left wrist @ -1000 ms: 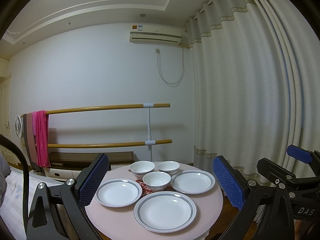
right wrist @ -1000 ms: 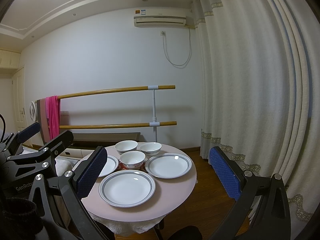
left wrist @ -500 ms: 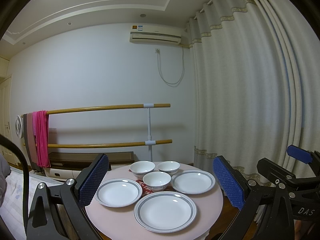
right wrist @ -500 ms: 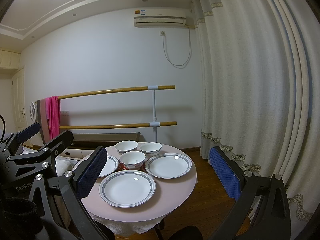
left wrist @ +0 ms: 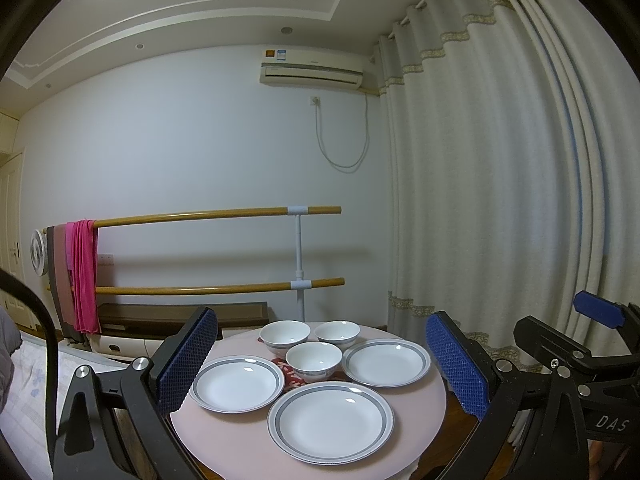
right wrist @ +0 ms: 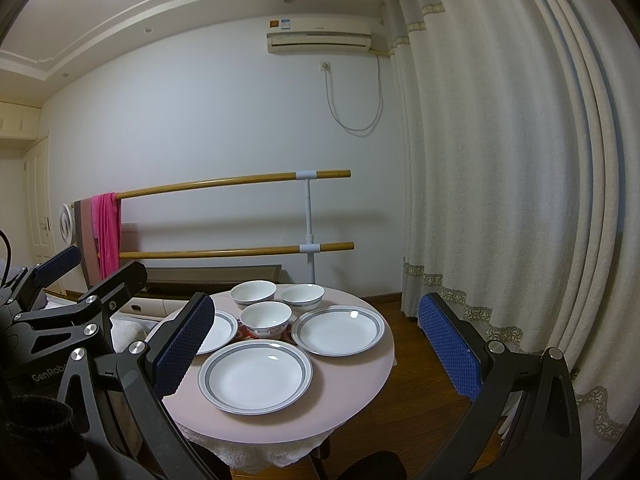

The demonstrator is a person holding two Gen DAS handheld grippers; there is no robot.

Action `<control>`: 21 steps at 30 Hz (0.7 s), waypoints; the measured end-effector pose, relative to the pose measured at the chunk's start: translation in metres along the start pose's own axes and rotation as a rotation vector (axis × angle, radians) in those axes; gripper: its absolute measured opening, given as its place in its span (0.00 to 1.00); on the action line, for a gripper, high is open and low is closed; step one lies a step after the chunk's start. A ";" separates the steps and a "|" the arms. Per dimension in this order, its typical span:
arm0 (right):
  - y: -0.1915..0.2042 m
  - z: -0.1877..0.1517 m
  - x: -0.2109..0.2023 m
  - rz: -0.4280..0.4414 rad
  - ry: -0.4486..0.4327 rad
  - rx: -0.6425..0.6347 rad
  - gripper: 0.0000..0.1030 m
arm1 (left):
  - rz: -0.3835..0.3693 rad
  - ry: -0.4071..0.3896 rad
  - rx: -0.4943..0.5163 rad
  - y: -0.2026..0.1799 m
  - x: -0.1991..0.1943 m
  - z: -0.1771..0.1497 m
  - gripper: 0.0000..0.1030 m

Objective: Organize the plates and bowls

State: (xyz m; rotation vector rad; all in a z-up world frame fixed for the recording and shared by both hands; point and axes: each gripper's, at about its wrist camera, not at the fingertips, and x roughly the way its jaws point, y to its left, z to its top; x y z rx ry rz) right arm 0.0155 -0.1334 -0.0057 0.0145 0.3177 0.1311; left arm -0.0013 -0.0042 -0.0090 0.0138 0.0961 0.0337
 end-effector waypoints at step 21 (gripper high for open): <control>-0.004 -0.040 0.060 0.048 0.170 0.006 1.00 | -0.028 0.180 -0.053 0.011 0.063 -0.037 0.99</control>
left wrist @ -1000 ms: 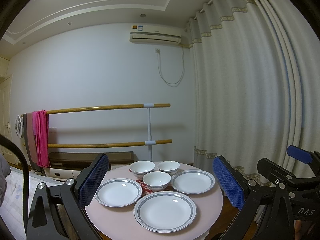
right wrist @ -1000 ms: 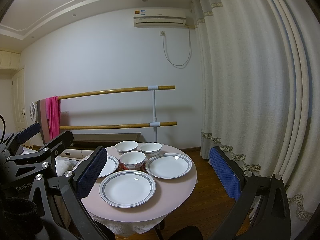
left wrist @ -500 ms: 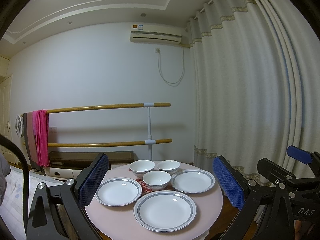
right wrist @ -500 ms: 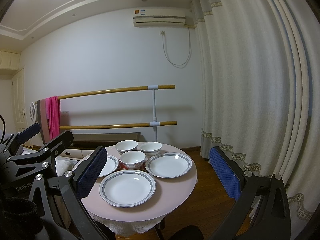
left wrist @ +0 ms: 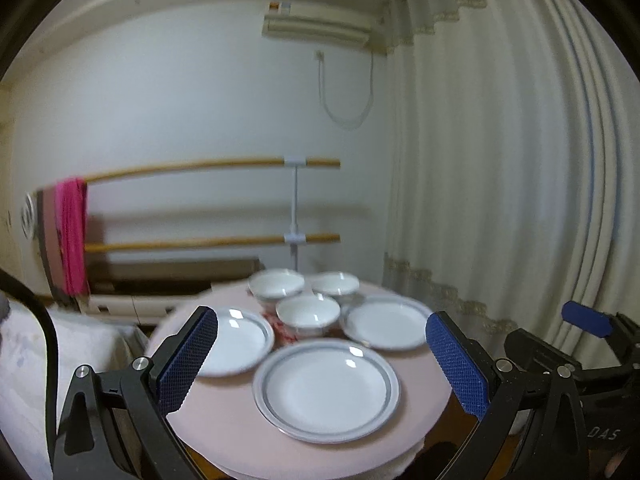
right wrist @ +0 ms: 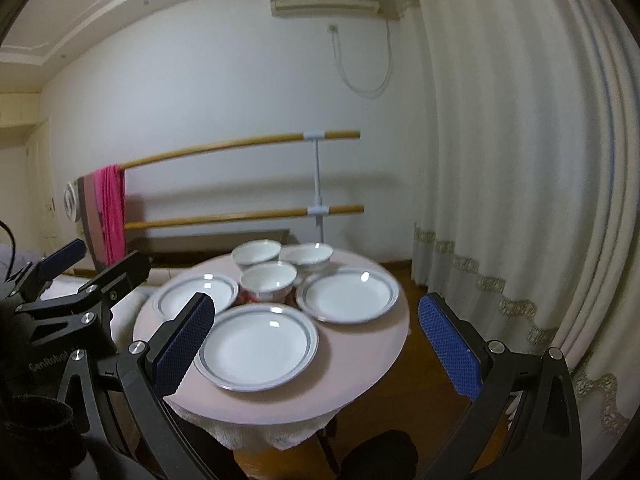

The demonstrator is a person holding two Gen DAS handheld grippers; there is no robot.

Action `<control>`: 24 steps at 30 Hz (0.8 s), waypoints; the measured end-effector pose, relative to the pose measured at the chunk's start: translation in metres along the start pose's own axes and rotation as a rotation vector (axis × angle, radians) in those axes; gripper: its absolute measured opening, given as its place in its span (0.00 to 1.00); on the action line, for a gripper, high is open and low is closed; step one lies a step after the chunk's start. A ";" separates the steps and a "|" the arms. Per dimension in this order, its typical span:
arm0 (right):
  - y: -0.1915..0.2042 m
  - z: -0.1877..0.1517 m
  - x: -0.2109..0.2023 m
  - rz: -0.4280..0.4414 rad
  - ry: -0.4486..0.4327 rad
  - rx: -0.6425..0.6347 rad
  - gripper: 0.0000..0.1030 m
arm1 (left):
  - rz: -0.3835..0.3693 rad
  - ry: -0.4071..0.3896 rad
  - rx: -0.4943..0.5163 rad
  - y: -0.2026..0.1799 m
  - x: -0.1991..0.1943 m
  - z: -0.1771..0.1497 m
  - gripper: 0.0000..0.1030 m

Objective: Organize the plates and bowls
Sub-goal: 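Lower both tools to the grey-rimmed plate and close them on its rim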

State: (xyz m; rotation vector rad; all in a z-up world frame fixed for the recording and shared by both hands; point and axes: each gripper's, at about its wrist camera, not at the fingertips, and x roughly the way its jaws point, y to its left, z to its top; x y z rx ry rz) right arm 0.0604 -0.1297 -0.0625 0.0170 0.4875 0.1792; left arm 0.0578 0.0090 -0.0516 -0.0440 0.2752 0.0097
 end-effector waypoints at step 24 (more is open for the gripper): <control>-0.037 -0.065 0.195 0.243 0.436 0.203 0.79 | 0.082 0.495 -0.195 0.075 0.176 -0.035 0.99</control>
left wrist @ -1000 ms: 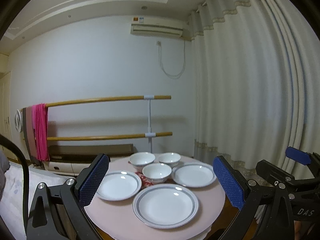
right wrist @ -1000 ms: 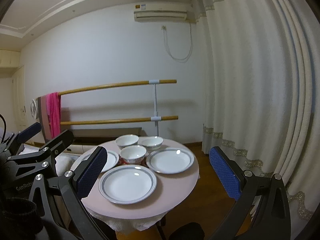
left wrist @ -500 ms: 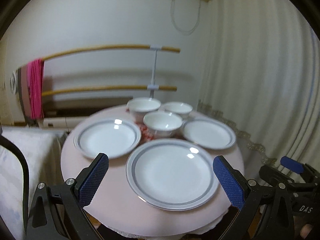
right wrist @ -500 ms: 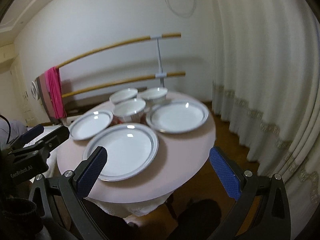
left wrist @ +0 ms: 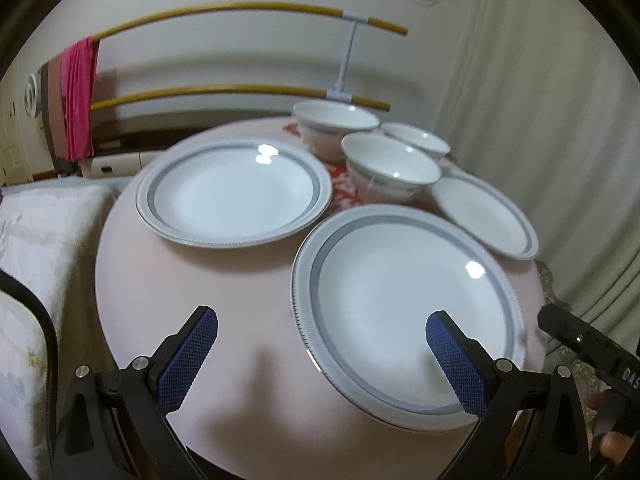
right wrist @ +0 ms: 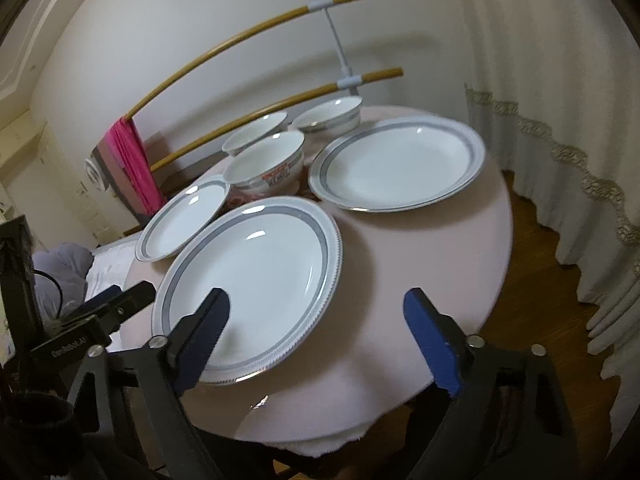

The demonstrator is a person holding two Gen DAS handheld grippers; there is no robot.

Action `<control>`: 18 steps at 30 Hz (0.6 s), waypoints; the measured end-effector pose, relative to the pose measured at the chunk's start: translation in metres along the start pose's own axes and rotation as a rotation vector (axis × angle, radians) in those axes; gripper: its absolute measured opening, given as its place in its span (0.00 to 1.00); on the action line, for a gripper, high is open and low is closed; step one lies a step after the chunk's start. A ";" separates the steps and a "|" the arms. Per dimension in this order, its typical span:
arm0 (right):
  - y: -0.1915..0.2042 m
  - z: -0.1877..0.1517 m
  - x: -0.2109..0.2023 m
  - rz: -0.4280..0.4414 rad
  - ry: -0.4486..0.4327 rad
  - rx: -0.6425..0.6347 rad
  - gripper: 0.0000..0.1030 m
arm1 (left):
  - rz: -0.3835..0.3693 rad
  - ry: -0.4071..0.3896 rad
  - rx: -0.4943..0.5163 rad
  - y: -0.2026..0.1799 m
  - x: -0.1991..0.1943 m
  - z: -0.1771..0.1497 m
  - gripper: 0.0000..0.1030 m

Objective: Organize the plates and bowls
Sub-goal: 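Lower both tools to the grey-rimmed plate and close them on its rim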

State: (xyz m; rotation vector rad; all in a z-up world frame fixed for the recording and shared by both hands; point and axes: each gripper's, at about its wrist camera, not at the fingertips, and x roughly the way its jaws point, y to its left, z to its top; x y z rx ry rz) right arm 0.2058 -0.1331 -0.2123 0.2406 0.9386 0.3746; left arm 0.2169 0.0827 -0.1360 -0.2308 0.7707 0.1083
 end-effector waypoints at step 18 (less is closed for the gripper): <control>-0.015 0.011 0.048 0.061 0.125 0.054 0.21 | -0.039 0.166 -0.050 0.026 0.068 0.029 0.43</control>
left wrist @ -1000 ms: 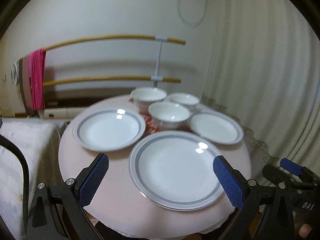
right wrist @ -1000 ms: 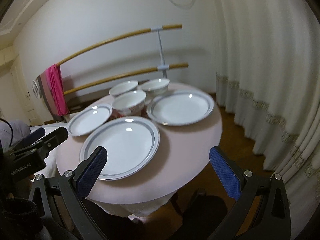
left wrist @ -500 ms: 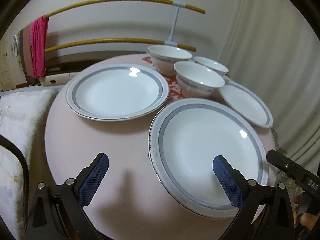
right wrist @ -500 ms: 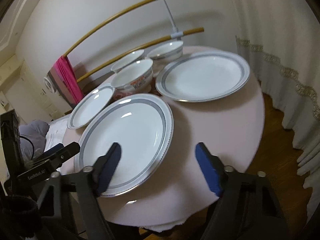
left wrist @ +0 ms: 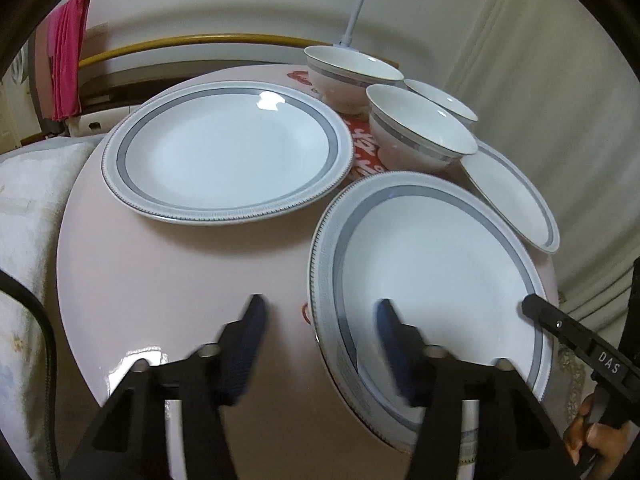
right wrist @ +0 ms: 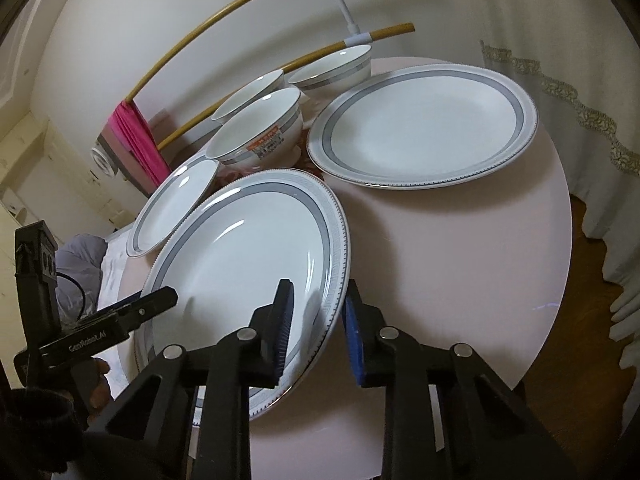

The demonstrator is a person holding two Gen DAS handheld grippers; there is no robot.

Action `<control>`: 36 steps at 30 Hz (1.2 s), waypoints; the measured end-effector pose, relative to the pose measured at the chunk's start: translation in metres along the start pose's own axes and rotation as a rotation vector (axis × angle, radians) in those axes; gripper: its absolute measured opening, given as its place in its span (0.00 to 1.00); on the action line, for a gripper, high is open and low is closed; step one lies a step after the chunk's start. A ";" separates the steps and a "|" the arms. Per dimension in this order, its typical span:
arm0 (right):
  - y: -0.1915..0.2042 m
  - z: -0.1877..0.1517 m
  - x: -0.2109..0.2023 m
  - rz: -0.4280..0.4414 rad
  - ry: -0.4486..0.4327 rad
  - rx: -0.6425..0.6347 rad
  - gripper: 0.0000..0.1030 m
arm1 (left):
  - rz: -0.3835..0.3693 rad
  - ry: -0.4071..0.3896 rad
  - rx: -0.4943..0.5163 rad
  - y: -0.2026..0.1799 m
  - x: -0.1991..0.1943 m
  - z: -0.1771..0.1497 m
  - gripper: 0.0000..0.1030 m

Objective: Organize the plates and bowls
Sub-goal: 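Lower both tools to the grey-rimmed plate and close them on its rim, then lift the held plate with both tools and carry it over another plate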

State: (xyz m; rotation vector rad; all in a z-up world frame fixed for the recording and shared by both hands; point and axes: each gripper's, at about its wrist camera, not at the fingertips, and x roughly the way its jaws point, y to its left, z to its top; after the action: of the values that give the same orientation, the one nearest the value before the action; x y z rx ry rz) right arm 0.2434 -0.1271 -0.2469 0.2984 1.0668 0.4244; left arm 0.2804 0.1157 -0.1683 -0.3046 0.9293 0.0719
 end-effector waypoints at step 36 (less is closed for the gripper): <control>0.016 -0.010 0.002 0.041 0.002 -0.033 0.17 | -0.117 -0.080 -0.008 0.019 -0.029 -0.010 0.13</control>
State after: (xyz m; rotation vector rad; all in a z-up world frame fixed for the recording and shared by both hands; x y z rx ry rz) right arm 0.2326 -0.1117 -0.2462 0.2912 1.0560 0.4783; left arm 0.2516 0.1331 -0.1553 -0.3608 0.8303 -0.0199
